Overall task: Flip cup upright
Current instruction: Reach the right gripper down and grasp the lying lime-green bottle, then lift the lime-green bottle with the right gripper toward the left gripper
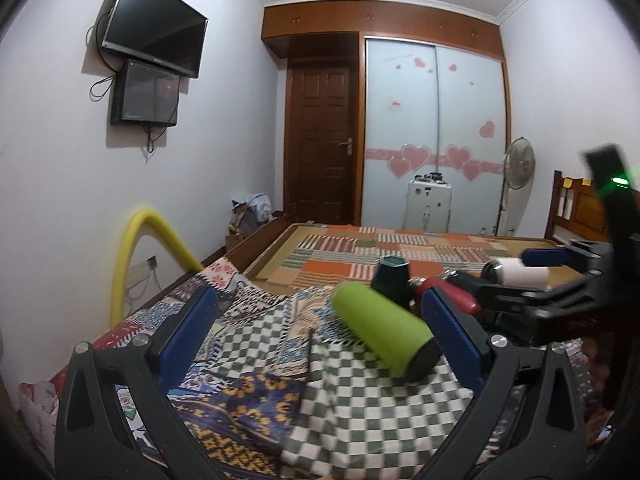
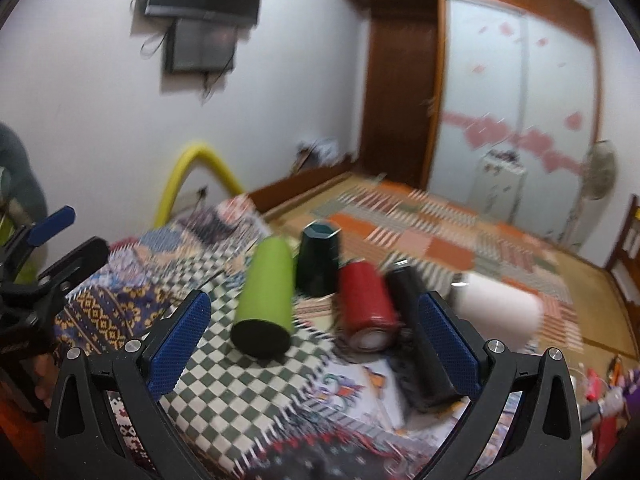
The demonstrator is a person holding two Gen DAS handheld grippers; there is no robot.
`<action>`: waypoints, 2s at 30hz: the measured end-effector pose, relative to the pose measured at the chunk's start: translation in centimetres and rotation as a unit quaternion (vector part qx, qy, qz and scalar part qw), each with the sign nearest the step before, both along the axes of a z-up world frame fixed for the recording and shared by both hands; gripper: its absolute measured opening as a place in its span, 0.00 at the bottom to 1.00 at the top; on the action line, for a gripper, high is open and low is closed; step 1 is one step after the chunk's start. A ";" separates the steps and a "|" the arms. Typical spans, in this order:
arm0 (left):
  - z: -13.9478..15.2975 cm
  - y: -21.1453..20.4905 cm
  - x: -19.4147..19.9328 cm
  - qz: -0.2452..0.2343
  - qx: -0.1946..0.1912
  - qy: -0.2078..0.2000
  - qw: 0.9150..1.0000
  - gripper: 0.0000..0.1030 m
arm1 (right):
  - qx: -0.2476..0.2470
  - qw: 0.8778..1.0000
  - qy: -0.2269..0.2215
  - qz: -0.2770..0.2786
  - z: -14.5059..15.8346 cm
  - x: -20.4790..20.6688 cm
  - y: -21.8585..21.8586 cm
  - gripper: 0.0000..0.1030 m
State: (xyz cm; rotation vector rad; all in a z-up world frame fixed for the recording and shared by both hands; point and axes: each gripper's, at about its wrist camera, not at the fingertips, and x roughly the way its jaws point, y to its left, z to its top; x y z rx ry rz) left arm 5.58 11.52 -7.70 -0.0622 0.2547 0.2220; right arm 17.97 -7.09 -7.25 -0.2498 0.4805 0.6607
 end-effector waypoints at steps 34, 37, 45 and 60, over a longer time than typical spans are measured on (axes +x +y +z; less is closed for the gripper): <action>-4.3 2.8 1.3 -0.004 -0.004 0.036 0.999 1.00 | -0.213 0.937 0.270 0.060 -7.5 12.5 12.8 0.62; -4.2 2.7 1.4 -0.004 -0.004 0.036 0.999 1.00 | -0.218 0.938 0.263 0.061 -7.2 11.9 12.1 0.61; -3.5 1.6 1.3 -0.012 -0.010 0.032 0.999 1.00 | -0.205 0.945 0.247 0.063 -5.3 9.1 8.9 0.61; -3.4 -3.2 1.6 -0.054 -0.002 0.062 0.997 1.00 | -0.158 0.957 0.243 0.020 -6.5 5.1 0.7 0.61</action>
